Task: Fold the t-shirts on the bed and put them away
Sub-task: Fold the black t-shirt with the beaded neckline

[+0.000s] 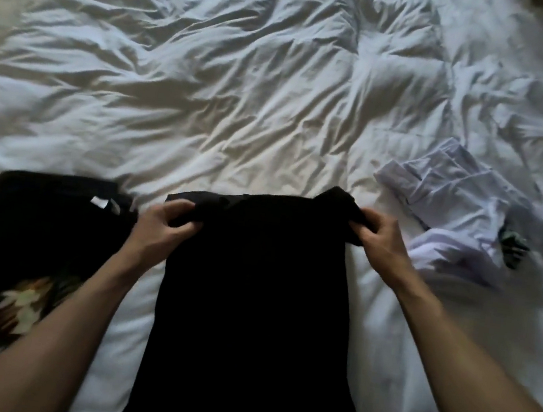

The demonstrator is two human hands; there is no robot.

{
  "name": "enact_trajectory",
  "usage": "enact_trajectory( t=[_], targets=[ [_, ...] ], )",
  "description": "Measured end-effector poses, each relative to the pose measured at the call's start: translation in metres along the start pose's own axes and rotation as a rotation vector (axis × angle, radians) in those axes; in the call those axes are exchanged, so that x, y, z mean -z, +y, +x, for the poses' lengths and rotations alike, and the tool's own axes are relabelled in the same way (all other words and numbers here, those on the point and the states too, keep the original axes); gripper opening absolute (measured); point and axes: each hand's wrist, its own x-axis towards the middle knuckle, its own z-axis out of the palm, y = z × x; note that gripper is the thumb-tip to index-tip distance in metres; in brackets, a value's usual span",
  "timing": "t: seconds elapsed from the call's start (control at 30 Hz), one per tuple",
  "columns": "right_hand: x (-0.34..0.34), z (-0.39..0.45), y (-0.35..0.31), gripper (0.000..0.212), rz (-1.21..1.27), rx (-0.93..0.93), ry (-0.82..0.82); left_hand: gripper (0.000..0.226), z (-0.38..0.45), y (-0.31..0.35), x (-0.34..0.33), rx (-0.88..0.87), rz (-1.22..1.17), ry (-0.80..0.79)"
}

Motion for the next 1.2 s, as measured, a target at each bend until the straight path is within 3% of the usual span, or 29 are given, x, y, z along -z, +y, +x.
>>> enact_trajectory(
  t=[0.07,0.13,0.23,0.33,0.43,0.57,0.63,0.7,0.8,0.9,1.2],
  targets=[
    [-0.007,-0.049,0.017,0.020,-0.127,0.030,0.062,0.012,-0.043,-0.019,-0.007,-0.057,0.226,-0.041],
    [-0.018,-0.104,0.035,0.027,-0.322,0.140,0.098,0.024,-0.087,-0.042,-0.013,-0.160,0.495,-0.142],
    [-0.028,-0.179,0.082,0.034,-0.675,0.349,-0.033,0.033,-0.150,-0.084,-0.020,-0.242,0.828,-0.338],
    [-0.026,-0.234,0.128,0.037,-0.949,0.365,-0.195,0.046,-0.201,-0.119,-0.023,-0.215,1.021,-0.461],
    [-0.024,-0.260,0.147,0.034,-1.112,0.360,-0.305,0.050,-0.223,-0.132,-0.029,-0.219,1.038,-0.468],
    [-0.029,-0.258,0.142,0.034,-1.046,0.274,-0.199,0.050,-0.228,-0.129,-0.040,-0.257,1.043,-0.432],
    [-0.039,-0.251,0.139,0.059,-1.083,0.269,-0.170,0.049,-0.231,-0.127,-0.043,-0.270,1.056,-0.418],
    [-0.050,-0.246,0.140,0.080,-1.180,0.348,-0.248,0.053,-0.237,-0.129,-0.043,-0.248,1.072,-0.382],
    [-0.059,-0.246,0.147,0.068,-1.228,0.384,-0.359,0.077,-0.242,-0.131,-0.047,-0.202,1.147,-0.363],
    [-0.061,-0.257,0.157,0.049,-1.217,0.354,-0.352,0.070,-0.243,-0.125,-0.059,-0.222,1.176,-0.327],
    [-0.064,-0.275,0.156,0.044,-1.156,0.341,-0.256,0.069,-0.260,-0.127,-0.063,-0.138,1.159,-0.301]
  ],
)
